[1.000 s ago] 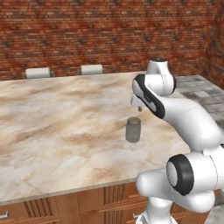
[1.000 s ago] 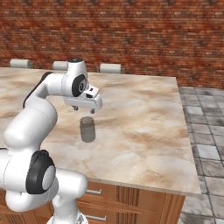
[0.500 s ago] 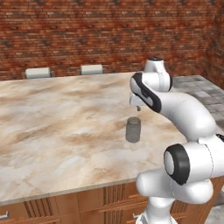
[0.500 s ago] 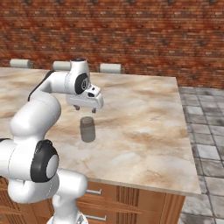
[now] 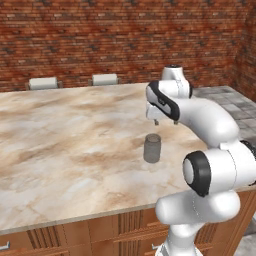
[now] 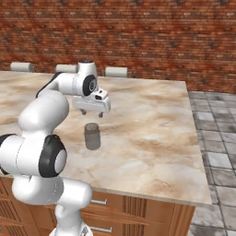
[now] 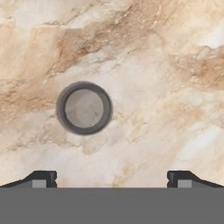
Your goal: Pick the jar and bowl and place them in the sink. Then turn on the water.
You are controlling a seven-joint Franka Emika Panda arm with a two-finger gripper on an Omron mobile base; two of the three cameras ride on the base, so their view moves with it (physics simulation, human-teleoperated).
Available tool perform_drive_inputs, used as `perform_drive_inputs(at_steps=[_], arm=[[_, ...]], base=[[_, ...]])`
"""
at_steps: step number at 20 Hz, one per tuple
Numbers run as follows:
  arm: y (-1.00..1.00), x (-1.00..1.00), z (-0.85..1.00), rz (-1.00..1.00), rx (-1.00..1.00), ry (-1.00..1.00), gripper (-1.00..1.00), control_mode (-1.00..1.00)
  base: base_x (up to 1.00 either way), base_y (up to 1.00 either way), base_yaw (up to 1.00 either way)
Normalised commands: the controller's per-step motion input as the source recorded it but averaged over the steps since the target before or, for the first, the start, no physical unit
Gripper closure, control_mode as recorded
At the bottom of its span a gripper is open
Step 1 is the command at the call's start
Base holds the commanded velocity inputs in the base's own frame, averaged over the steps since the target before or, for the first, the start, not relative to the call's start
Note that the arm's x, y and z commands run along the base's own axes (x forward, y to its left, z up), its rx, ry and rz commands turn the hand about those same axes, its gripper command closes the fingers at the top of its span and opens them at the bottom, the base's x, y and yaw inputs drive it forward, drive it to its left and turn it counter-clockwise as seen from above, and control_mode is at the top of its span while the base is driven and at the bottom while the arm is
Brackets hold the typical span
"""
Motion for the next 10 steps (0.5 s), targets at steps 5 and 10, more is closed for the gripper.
perform_drive_inputs(at_steps=[5,10], arm=[[0.0,0.25,-0.03,0.0,0.0,0.0,-1.0,-1.0],[0.0,0.23,-0.05,0.0,0.0,0.0,-1.0,-1.0]], base=[[0.0,0.0,0.0],[0.0,0.0,0.0]])
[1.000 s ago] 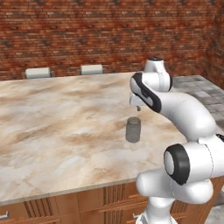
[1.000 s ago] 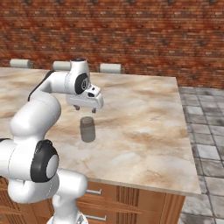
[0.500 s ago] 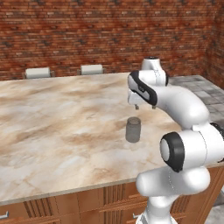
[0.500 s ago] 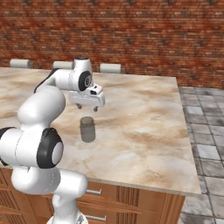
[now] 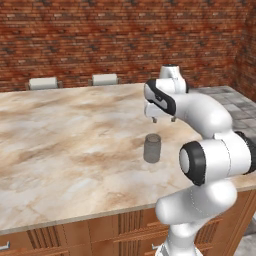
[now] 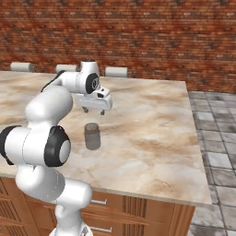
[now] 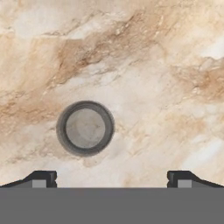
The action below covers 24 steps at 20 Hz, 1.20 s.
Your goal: Pick the jar and bowl and place them in the sink. Then turn on the water.
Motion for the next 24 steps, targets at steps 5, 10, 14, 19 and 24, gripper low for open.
perform_drive_inputs(at_steps=[5,10,14,19,24], arm=[[0.0,0.24,-0.05,0.0,0.0,0.0,-1.0,-1.0],[0.0,0.2,-0.1,0.0,0.0,0.0,-1.0,-1.0],[0.0,0.13,-0.16,0.0,0.0,0.0,-1.0,-1.0],[0.0,0.02,-0.21,0.0,0.0,0.0,-1.0,-1.0],[0.0,0.0,-0.27,0.0,0.0,0.0,-1.0,-1.0]], base=[[0.0,0.0,0.0],[0.0,0.0,0.0],[0.0,0.0,0.0],[0.0,0.0,0.0],[0.0,0.0,0.0]])
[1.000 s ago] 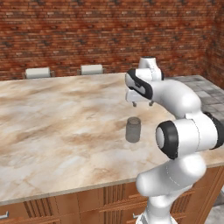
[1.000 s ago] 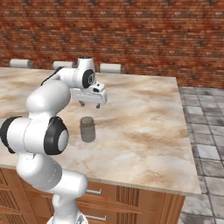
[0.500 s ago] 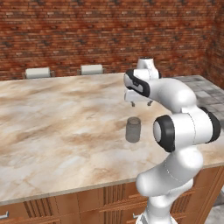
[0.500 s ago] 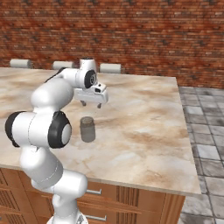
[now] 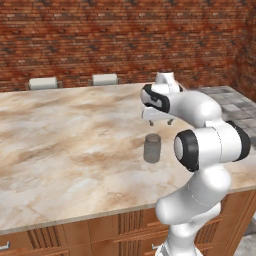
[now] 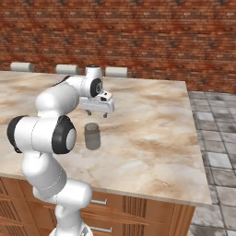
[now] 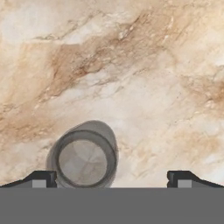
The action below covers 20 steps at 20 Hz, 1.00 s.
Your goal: Pick the jar and bowl and place them in the sink. Then turn on the water.
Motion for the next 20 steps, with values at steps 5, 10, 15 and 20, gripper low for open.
perform_drive_inputs(at_steps=[5,10,15,20], arm=[[0.0,0.0,-0.32,0.0,0.0,0.0,-1.0,-1.0],[0.0,0.0,-0.31,0.0,0.0,-0.04,-1.0,-1.0],[0.0,0.0,-0.24,0.0,0.0,-0.01,-1.0,-1.0],[0.0,0.0,-0.27,0.0,0.0,0.0,-1.0,-1.0]], base=[[0.0,0.0,0.0],[0.0,0.0,0.0],[0.0,0.0,0.0],[0.0,0.0,0.0]])
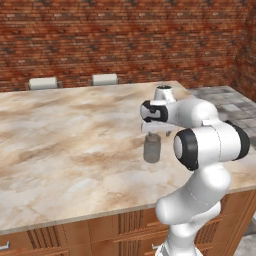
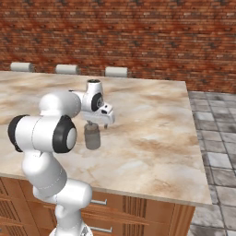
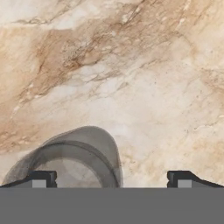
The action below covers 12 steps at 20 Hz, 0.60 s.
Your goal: Pick the jar and bowl and place them in the sink. Then turn on the water.
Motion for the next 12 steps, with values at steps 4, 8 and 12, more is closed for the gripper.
perform_drive_inputs(at_steps=[4,8,12], arm=[[0.0,0.0,-0.26,0.0,0.0,0.0,-1.0,-1.0],[0.0,0.0,-0.23,0.0,0.0,0.0,-1.0,-1.0],[0.0,0.0,-0.21,0.0,0.0,0.0,-1.0,-1.0]], base=[[0.0,0.0,0.0],[0.0,0.0,0.0],[0.0,0.0,0.0]])
